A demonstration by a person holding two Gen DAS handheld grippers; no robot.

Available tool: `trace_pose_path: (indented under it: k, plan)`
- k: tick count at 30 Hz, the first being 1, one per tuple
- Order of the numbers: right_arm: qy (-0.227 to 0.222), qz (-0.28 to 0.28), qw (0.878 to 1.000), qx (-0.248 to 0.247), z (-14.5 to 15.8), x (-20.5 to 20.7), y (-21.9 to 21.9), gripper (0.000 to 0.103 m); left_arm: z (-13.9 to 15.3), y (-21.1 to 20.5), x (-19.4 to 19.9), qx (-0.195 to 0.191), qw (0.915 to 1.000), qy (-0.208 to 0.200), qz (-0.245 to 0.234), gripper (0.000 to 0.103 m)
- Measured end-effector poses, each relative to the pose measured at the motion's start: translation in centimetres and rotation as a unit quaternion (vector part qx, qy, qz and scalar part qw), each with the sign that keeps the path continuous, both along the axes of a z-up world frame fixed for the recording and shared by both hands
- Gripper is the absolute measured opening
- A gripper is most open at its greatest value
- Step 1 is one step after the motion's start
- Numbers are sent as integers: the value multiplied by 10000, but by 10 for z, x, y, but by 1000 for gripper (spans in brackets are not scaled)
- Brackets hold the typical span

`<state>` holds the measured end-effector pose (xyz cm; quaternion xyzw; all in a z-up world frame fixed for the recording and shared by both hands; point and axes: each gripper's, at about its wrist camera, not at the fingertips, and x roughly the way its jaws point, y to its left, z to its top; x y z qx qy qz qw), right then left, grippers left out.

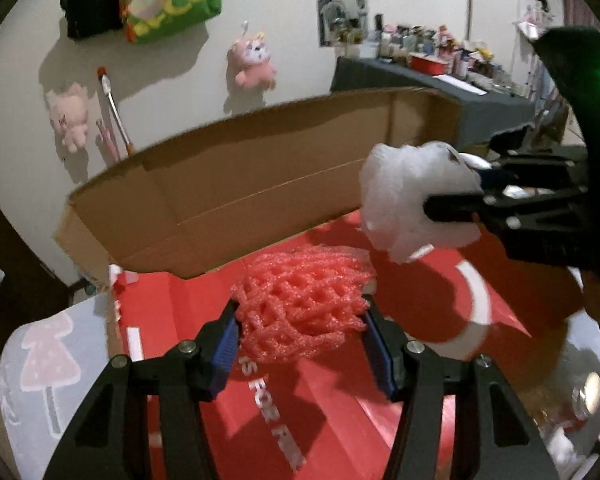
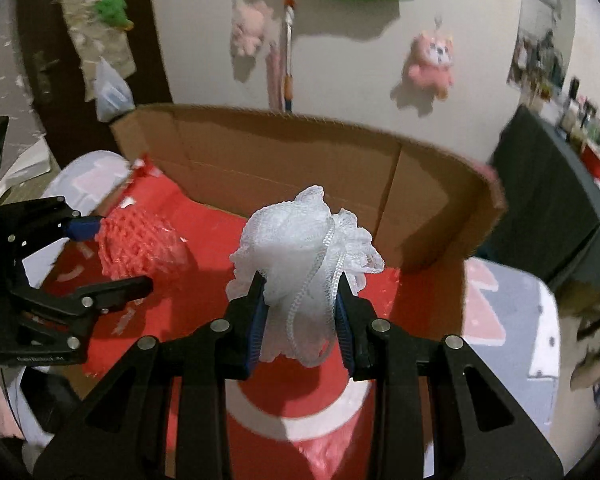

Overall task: Organize soft objects
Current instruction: 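Carry the red net and white puff into the red-lined box and release both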

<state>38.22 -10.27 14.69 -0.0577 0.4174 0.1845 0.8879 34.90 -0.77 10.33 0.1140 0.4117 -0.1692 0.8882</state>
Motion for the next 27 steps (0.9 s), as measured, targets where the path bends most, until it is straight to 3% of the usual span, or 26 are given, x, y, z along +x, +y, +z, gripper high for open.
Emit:
trace_pose_path:
  k: [10,27]
  plan:
    - [460,-232,9985,-162,-31,33,5,31,-31,2,34,57,9985,467,262,60]
    - [662,-257,9971,-278,-42,31,4,52,-31,-4,34,243,9989,361,190,65]
